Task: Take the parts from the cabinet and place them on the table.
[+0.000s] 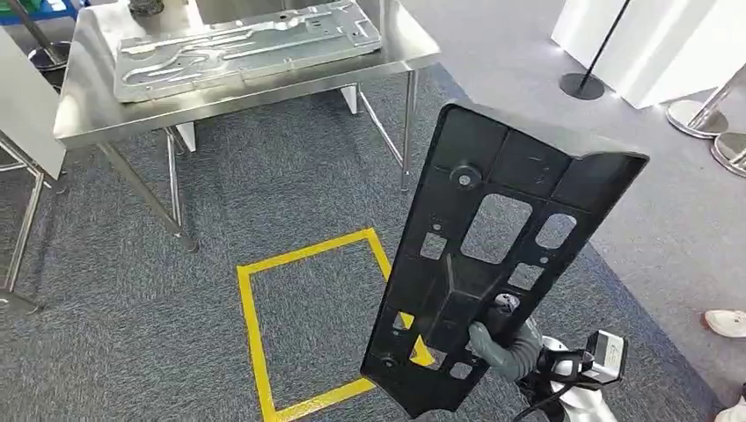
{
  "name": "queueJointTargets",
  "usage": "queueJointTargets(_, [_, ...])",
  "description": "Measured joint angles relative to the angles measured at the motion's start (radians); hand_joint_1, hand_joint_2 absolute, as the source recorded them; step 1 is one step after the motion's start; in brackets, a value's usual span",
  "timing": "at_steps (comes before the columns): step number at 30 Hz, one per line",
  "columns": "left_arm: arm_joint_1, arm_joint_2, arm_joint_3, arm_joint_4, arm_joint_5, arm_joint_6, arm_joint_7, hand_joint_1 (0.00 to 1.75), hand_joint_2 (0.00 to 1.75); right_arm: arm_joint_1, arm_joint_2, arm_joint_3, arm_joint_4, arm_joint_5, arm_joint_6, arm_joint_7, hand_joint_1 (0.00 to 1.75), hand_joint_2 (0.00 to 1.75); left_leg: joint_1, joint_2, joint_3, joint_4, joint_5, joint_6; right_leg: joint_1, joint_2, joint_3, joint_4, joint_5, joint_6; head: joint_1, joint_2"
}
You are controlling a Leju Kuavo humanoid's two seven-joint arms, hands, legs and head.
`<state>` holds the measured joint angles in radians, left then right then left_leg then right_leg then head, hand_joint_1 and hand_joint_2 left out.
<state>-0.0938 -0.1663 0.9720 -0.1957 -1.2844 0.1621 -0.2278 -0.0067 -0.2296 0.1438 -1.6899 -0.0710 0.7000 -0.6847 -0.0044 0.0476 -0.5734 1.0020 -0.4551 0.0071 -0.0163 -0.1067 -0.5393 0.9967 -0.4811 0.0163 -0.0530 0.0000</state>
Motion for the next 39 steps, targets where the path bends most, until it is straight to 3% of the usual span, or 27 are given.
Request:
queueJointTargets(3, [-0.001, 0.001, 0.000, 0.000, 0.010, 0.004, 0.000, 0.00, 1.75, -0.032, 0.001, 0.000, 0.009, 0.004, -0.004, 0.000, 1.75, 1.75, -0.002, -0.022, -0.006, 0.000, 0.000, 0.015, -0.002, -0.015, 0.005, -0.006, 0.002, 0.019, 0.000, 0.000])
queueJointTargets(4, [-0.002, 0.001, 0.000, 0.000, 0.015, 0.005, -0.001, 0.00, 1.75, -0.042, 0.003, -0.001, 0.013, 0.005, -0.008, 0.000, 1.75, 1.75, 0.008, -0.028, 0.005, -0.010, 0.008, 0.022, -0.008, -0.003, 0.004, -0.001, -0.006, 0.025, 0.000, 0.000])
queueJointTargets(5, [-0.004, 0.001, 0.000, 0.000, 0.017, 0.005, -0.002, 0.00, 1.75, -0.051, 0.004, -0.002, 0.018, 0.006, -0.011, 0.000, 1.75, 1.75, 0.007, -0.034, 0.005, -0.012, 0.010, 0.027, -0.009, 0.043, -0.005, 0.027, -0.028, 0.026, 0.000, 0.000])
queueJointTargets(6, [-0.007, 0.001, 0.001, 0.000, 0.018, 0.006, -0.003, 0.00, 1.75, -0.057, 0.004, -0.005, 0.024, 0.005, -0.016, 0.000, 1.75, 1.75, 0.007, -0.037, 0.004, -0.012, 0.011, 0.032, -0.013, 0.075, -0.037, 0.093, -0.068, 0.026, 0.000, 0.000])
queueJointTargets(7, [-0.009, 0.001, 0.000, 0.000, 0.018, 0.006, -0.003, 0.00, 1.75, -0.059, 0.005, -0.008, 0.031, 0.004, -0.020, 0.000, 1.75, 1.75, 0.006, -0.044, 0.004, -0.012, 0.010, 0.033, -0.012, 0.091, -0.080, 0.182, -0.110, 0.027, 0.000, 0.000])
queueJointTargets(8, [-0.009, 0.000, 0.001, 0.000, 0.018, 0.006, -0.005, 0.00, 1.75, -0.059, 0.006, -0.011, 0.045, 0.000, -0.021, 0.000, 1.75, 1.75, 0.004, -0.051, 0.003, -0.011, 0.010, 0.034, -0.012, 0.098, -0.124, 0.267, -0.140, 0.029, 0.000, 0.000])
queueJointTargets(9, [-0.008, 0.001, 0.001, 0.000, 0.018, 0.006, -0.005, 0.00, 1.75, -0.059, 0.006, -0.012, 0.055, -0.003, -0.021, 0.000, 1.75, 1.75, 0.001, -0.058, 0.003, -0.009, 0.009, 0.036, -0.012, 0.098, -0.154, 0.318, -0.146, 0.029, 0.000, 0.000])
queueJointTargets(10, [-0.006, 0.001, 0.001, 0.000, 0.019, 0.006, -0.002, 0.00, 1.75, -0.059, 0.006, -0.012, 0.061, -0.004, -0.021, 0.000, 1.75, 1.75, 0.000, -0.065, 0.004, -0.007, 0.008, 0.036, -0.012, 0.098, -0.158, 0.314, -0.126, 0.028, 0.000, 0.000])
queueJointTargets(11, [-0.005, 0.001, 0.002, 0.000, 0.024, 0.006, 0.003, 0.00, 1.75, -0.060, 0.006, -0.012, 0.066, -0.006, -0.019, 0.000, 1.75, 1.75, -0.001, -0.072, 0.005, -0.005, 0.006, 0.036, -0.012, 0.098, -0.140, 0.265, -0.087, 0.025, 0.000, 0.000])
queueJointTargets(13, [-0.005, 0.001, 0.003, 0.000, 0.030, -0.002, 0.007, 0.00, 1.75, -0.069, 0.006, -0.012, 0.074, -0.009, -0.016, 0.000, 1.75, 1.75, -0.001, -0.082, 0.010, 0.001, 0.000, 0.031, -0.011, 0.100, -0.056, 0.077, 0.017, 0.015, 0.000, 0.000])
queueJointTargets(14, [-0.005, 0.001, 0.003, 0.000, 0.036, -0.010, 0.006, 0.00, 1.75, -0.076, 0.006, -0.012, 0.079, -0.011, -0.016, 0.000, 1.75, 1.75, -0.001, -0.085, 0.008, 0.003, -0.003, 0.028, -0.010, 0.105, -0.030, 0.025, 0.011, 0.012, 0.000, 0.000])
queueJointTargets(18, [-0.002, 0.002, 0.006, 0.000, 0.040, -0.030, -0.004, 0.00, 1.75, -0.086, 0.008, -0.010, 0.095, -0.018, -0.016, 0.000, 1.75, 1.75, -0.001, -0.089, 0.002, 0.002, -0.003, 0.005, 0.003, 0.105, -0.035, 0.015, 0.013, -0.002, 0.000, 0.000])
queueJointTargets(19, [-0.002, 0.002, 0.007, 0.000, 0.040, -0.031, -0.004, 0.00, 1.75, -0.088, 0.008, -0.010, 0.097, -0.019, -0.016, 0.000, 1.75, 1.75, -0.004, -0.085, 0.000, 0.008, -0.010, -0.002, -0.009, 0.102, -0.030, 0.005, 0.018, -0.011, 0.000, 0.000])
queueJointTargets(20, [-0.002, 0.002, 0.008, 0.000, 0.040, -0.031, -0.005, 0.00, 1.75, -0.090, 0.008, -0.009, 0.098, -0.019, -0.016, 0.000, 1.75, 1.75, -0.002, -0.073, -0.006, 0.029, -0.022, -0.009, -0.008, 0.099, -0.025, 0.001, 0.018, -0.013, 0.000, 0.000])
queueJointTargets(21, [-0.004, 0.002, 0.008, 0.000, 0.040, -0.031, -0.006, 0.00, 1.75, -0.091, 0.008, -0.009, 0.098, -0.020, -0.016, 0.000, 1.75, 1.75, -0.001, -0.066, -0.030, 0.080, -0.054, -0.016, -0.008, 0.097, -0.024, 0.001, 0.016, -0.020, 0.000, 0.000])
queueJointTargets(23, [-0.004, 0.002, 0.008, 0.000, 0.039, -0.031, -0.007, 0.00, 1.75, -0.091, 0.006, -0.008, 0.100, -0.019, -0.018, 0.000, 1.75, 1.75, 0.005, -0.062, -0.116, 0.250, -0.129, -0.025, -0.006, 0.091, -0.023, 0.001, 0.013, -0.023, 0.000, 0.000])
queueJointTargets(24, [-0.002, 0.002, 0.008, 0.000, 0.038, -0.031, -0.008, 0.00, 1.75, -0.090, 0.006, -0.007, 0.100, -0.019, -0.018, 0.000, 1.75, 1.75, 0.007, -0.060, -0.149, 0.311, -0.145, -0.028, -0.005, 0.090, -0.023, 0.002, 0.012, -0.024, 0.000, 0.000])
queueJointTargets(25, [0.000, 0.002, 0.008, 0.000, 0.037, -0.032, -0.008, 0.00, 1.75, -0.089, 0.006, -0.005, 0.100, -0.019, -0.019, 0.000, 1.75, 1.75, 0.008, -0.059, -0.162, 0.326, -0.135, -0.030, -0.006, 0.090, -0.021, 0.002, 0.011, -0.023, 0.000, 0.000])
queueJointTargets(26, [0.000, 0.002, 0.008, 0.000, 0.037, -0.032, -0.008, 0.00, 1.75, -0.089, 0.006, -0.004, 0.100, -0.019, -0.018, 0.000, 1.75, 1.75, 0.009, -0.058, -0.148, 0.289, -0.102, -0.030, -0.006, 0.090, -0.018, 0.002, 0.009, -0.022, 0.000, 0.000])
queueJointTargets(28, [-0.001, 0.003, 0.008, 0.000, 0.037, -0.032, -0.009, 0.00, 1.75, -0.089, 0.006, -0.002, 0.100, -0.020, -0.019, 0.000, 1.75, 1.75, 0.009, -0.053, -0.063, 0.111, -0.004, -0.025, -0.007, 0.090, -0.007, 0.002, 0.003, -0.016, 0.000, 0.000])
queueJointTargets(29, [-0.001, 0.003, 0.008, 0.000, 0.037, -0.032, -0.010, 0.00, 1.75, -0.089, 0.006, -0.002, 0.100, -0.019, -0.019, 0.000, 1.75, 1.75, 0.009, -0.050, -0.025, 0.027, 0.023, -0.018, -0.007, 0.090, -0.004, 0.002, -0.001, -0.012, 0.000, 0.000])
queueJointTargets(30, [-0.003, 0.003, 0.008, 0.000, 0.035, -0.034, -0.010, 0.00, 1.75, -0.089, 0.006, -0.002, 0.100, -0.019, -0.019, 0.000, 1.75, 1.75, 0.001, -0.051, -0.016, 0.009, 0.005, -0.011, 0.000, 0.090, -0.005, 0.005, -0.004, -0.006, 0.000, 0.000])
queueJointTargets(33, [-0.002, 0.005, 0.009, 0.000, 0.034, -0.039, -0.011, 0.00, 1.75, -0.087, 0.006, 0.001, 0.099, -0.019, -0.022, 0.000, 1.75, 1.75, -0.003, -0.055, -0.018, 0.012, 0.005, 0.009, -0.002, 0.089, -0.004, 0.000, -0.004, 0.011, 0.000, 0.000])
queueJointTargets(35, [-0.003, 0.005, 0.009, 0.000, 0.032, -0.044, -0.012, 0.00, 1.75, -0.087, 0.009, 0.003, 0.093, -0.019, -0.022, 0.000, 1.75, 1.75, 0.005, -0.057, -0.005, -0.005, 0.013, 0.023, -0.008, 0.092, -0.002, 0.015, -0.017, 0.022, 0.000, 0.000])
queueJointTargets(36, [-0.004, 0.005, 0.009, 0.000, 0.032, -0.045, -0.012, 0.00, 1.75, -0.088, 0.011, 0.003, 0.092, -0.019, -0.022, 0.000, 1.75, 1.75, 0.006, -0.056, -0.003, -0.007, 0.011, 0.030, -0.006, 0.094, -0.023, 0.057, -0.044, 0.022, 0.000, 0.000])
queueJointTargets(38, [-0.005, 0.005, 0.009, 0.000, 0.032, -0.045, -0.013, 0.00, 1.75, -0.085, 0.011, 0.003, 0.092, -0.017, -0.022, 0.000, 1.75, 1.75, 0.004, -0.057, -0.002, -0.007, 0.009, 0.035, -0.007, 0.096, -0.110, 0.222, -0.115, 0.026, 0.000, 0.000])
queueJointTargets(39, [-0.004, 0.005, 0.009, 0.000, 0.035, -0.045, -0.015, 0.00, 1.75, -0.081, 0.011, 0.004, 0.092, -0.017, -0.022, 0.000, 1.75, 1.75, 0.003, -0.058, -0.002, -0.006, 0.007, 0.037, -0.007, 0.096, -0.153, 0.294, -0.134, 0.028, 0.000, 0.000])
